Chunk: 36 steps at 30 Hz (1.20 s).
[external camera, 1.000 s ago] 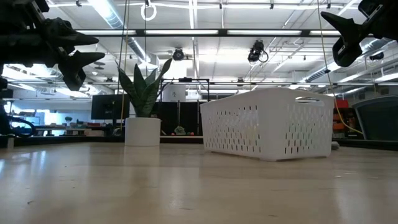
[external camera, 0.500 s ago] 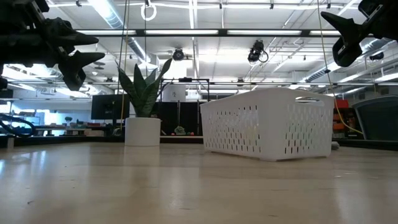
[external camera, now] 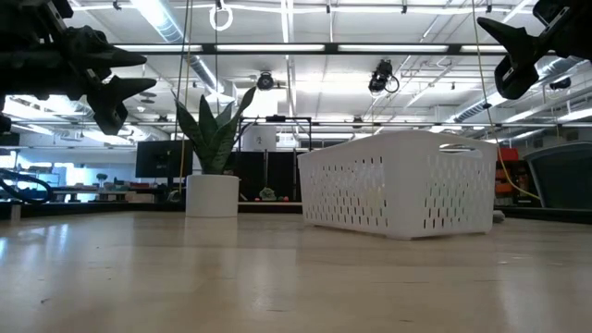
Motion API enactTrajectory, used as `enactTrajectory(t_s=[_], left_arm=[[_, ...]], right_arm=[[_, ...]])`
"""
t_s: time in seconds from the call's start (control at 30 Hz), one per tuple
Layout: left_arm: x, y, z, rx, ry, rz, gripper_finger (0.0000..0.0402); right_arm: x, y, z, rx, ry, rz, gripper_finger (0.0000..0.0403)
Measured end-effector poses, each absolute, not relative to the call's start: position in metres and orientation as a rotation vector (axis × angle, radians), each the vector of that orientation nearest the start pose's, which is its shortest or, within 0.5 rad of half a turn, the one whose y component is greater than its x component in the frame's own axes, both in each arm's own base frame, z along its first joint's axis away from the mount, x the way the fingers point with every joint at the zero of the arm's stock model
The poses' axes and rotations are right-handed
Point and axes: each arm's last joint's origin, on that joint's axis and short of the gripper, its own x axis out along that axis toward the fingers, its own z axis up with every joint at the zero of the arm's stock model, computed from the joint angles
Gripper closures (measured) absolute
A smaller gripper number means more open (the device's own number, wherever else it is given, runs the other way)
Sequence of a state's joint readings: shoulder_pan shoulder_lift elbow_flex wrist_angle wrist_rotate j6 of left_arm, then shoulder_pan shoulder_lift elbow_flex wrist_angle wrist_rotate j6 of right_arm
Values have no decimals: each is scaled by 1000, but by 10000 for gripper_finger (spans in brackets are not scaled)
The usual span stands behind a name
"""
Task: Pick and placing Produce into tupperware
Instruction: Return to Home position
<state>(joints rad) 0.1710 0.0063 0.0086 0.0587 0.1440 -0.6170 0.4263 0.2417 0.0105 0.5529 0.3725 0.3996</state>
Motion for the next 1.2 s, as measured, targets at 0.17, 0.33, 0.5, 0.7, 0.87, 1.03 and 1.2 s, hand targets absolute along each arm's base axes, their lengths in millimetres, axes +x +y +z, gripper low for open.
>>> enactTrajectory(t_s=[0.17, 0.33, 0.5, 0.7, 0.87, 1.03, 1.2], left_arm=[[96, 12, 172, -607, -67, 7, 245], [96, 12, 172, -607, -67, 7, 252], [96, 12, 172, -607, -67, 7, 257], [96, 12, 172, -607, -67, 7, 251], [96, 12, 172, -607, -67, 7, 244], [96, 12, 172, -607, -67, 7, 247], [96, 12, 172, -607, -67, 7, 254]], right_arm=[[101, 34, 199, 522, -283, 112, 203], [101, 34, 199, 522, -283, 112, 203], [101, 34, 199, 522, -284, 112, 203], [101, 34, 199, 521, -283, 112, 203], [101, 34, 199, 521, -283, 112, 203], [101, 34, 199, 521, -283, 112, 203], [101, 34, 199, 521, -283, 113, 203]])
